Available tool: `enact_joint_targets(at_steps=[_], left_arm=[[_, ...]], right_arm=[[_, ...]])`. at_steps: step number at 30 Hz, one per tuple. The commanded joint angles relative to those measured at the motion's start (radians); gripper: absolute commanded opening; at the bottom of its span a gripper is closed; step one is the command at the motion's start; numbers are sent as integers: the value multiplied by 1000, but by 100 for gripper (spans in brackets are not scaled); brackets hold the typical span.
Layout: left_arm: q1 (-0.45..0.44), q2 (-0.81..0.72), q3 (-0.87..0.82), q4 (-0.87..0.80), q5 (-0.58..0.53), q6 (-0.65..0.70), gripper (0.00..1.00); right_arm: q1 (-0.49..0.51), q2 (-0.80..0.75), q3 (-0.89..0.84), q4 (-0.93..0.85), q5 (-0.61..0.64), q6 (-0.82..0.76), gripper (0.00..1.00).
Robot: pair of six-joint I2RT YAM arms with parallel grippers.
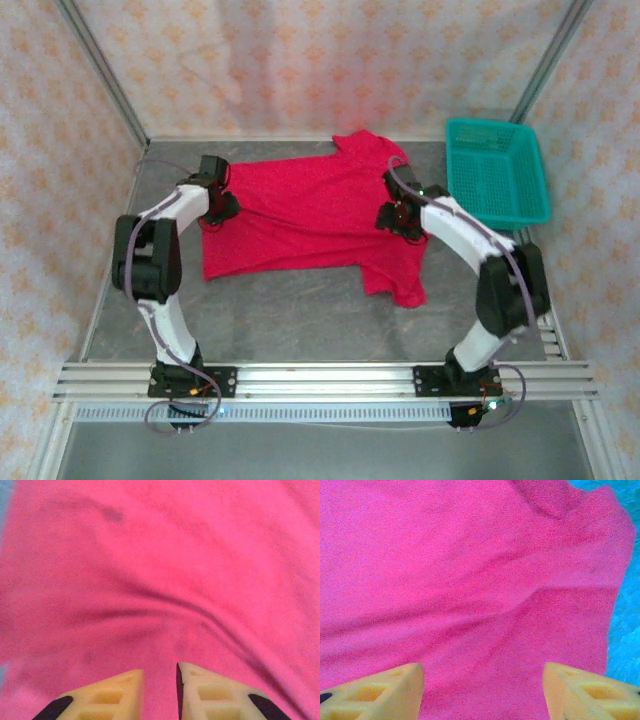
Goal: Fold the inside-out t-shirt
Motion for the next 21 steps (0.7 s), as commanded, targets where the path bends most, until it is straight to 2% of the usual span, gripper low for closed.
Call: enact_joint_targets(at_steps=[1,3,8,21], left_arm=[[-27,-185,-67,-69,-113,21,37],[-34,-255,-122,-71,-103,11,43],[-34,-341,-236,-40,-31,-27,43],[-45,-368,-284,-29,-12,-39,43]], right_arm=[[84,-92,-131,-7,-55,14,65],[118,-120,-211,65,-98,44,65],[180,-81,-266,134,-111,74,65],[267,-11,-283,184,-110,120,65]])
